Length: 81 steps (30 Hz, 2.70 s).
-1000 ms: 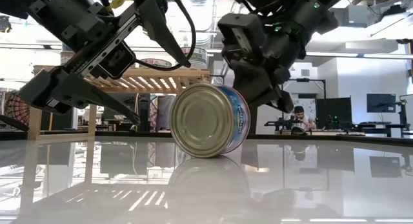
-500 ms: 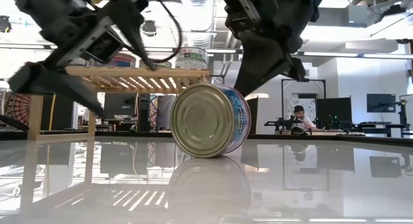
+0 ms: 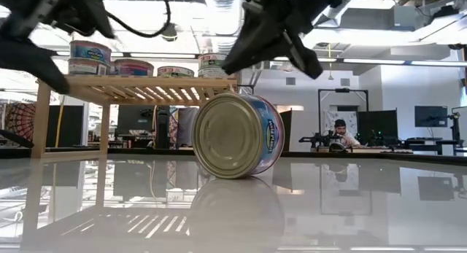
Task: Stack canned seafood by type on shelf
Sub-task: Stack the blue tuna can on top of the bottom right blue tuna can on the shelf
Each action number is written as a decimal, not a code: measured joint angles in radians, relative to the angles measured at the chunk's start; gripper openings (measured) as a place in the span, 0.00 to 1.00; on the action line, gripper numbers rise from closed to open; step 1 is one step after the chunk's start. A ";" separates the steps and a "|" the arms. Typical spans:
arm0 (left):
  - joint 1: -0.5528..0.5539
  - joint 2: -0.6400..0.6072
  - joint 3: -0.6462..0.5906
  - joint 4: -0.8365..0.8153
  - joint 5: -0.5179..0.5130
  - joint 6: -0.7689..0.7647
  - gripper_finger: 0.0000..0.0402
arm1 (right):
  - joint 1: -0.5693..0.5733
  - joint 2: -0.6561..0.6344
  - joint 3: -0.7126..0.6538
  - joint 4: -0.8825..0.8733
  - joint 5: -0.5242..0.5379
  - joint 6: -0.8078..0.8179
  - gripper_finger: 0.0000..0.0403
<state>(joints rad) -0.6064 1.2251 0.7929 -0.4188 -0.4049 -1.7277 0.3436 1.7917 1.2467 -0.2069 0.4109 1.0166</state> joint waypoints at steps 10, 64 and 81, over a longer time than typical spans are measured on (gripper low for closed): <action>-0.064 -0.015 0.000 -0.082 -0.001 0.004 0.91 | 0.049 0.081 0.032 -0.127 0.052 0.195 0.04; -0.229 -0.015 0.000 -0.092 -0.022 0.043 0.91 | 0.180 0.475 0.501 0.096 -0.041 -0.381 0.04; -0.235 -0.015 0.000 -0.092 -0.022 0.021 0.91 | 0.129 0.538 0.503 0.054 -0.159 -0.348 0.04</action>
<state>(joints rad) -0.8413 1.2106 0.7925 -0.5111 -0.4271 -1.7065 0.4729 2.3294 1.7496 -0.1533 0.2517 0.6688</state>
